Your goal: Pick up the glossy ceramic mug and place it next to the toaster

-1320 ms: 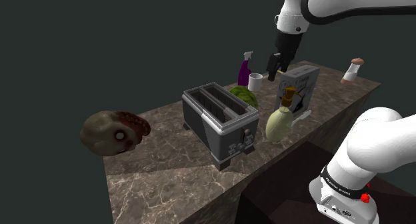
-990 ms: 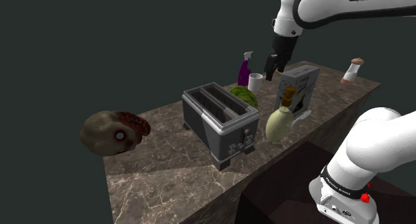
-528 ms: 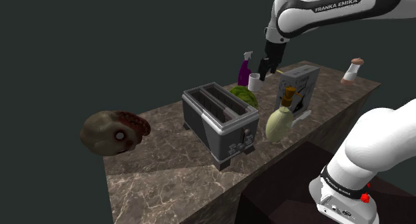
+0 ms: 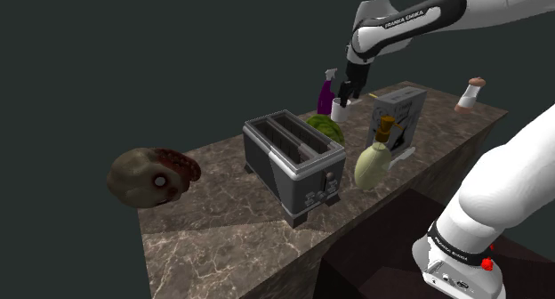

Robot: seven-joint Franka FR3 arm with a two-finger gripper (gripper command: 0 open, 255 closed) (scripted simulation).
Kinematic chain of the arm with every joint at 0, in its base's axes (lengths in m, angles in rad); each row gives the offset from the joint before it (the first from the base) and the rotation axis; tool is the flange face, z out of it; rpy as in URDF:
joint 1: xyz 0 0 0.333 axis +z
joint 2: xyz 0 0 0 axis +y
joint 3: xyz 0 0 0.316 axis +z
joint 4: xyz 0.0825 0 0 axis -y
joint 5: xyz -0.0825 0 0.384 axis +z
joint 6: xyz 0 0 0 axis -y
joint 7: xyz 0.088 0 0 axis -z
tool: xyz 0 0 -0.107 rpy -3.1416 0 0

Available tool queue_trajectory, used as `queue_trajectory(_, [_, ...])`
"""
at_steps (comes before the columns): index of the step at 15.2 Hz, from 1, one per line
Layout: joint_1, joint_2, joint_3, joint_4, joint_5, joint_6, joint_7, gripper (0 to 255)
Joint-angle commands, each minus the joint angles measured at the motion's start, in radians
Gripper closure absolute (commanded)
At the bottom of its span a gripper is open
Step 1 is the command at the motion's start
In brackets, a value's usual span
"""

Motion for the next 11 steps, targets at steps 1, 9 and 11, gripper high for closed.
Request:
queue_trajectory(1, [-0.005,0.074,-0.025,0.051,0.016,0.024,-0.042,0])
queue_trajectory(9, [-0.046,0.379,-0.084,0.285,0.129,0.089,-0.210,0])
queue_trajectory(11, [-0.066,0.458,-0.087,0.358,0.163,0.091,-0.249,0])
